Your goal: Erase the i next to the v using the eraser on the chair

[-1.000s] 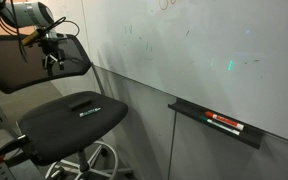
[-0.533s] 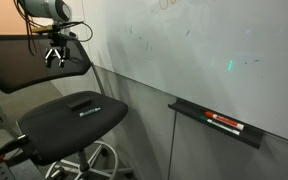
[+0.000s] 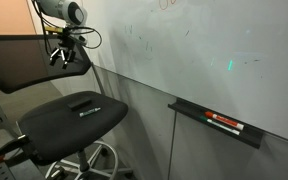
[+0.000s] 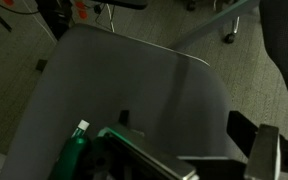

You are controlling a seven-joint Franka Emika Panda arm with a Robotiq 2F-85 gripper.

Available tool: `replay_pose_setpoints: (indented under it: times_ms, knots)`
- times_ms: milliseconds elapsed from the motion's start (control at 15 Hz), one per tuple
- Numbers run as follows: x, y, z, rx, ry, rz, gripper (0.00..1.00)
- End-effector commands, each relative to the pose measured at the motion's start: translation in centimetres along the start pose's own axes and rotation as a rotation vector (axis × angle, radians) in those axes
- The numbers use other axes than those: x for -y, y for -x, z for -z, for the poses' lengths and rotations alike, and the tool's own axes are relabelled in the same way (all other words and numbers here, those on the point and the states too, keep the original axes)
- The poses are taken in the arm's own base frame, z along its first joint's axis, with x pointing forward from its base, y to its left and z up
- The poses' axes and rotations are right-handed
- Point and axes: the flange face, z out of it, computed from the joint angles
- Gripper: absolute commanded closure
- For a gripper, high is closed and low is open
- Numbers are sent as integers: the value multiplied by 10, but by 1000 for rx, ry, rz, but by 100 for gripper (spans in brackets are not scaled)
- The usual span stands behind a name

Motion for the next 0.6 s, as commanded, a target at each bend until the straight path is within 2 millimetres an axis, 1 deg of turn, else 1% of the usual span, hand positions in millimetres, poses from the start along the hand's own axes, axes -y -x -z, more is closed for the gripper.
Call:
replay_pose_setpoints:
  times_ms: [0,267,533]
  knots:
    - [12,-1,12,-102,-32,27,0]
    - [21,-1,28,-287,38,57,0]
    - [15,-10,39,-439,188,65,0]
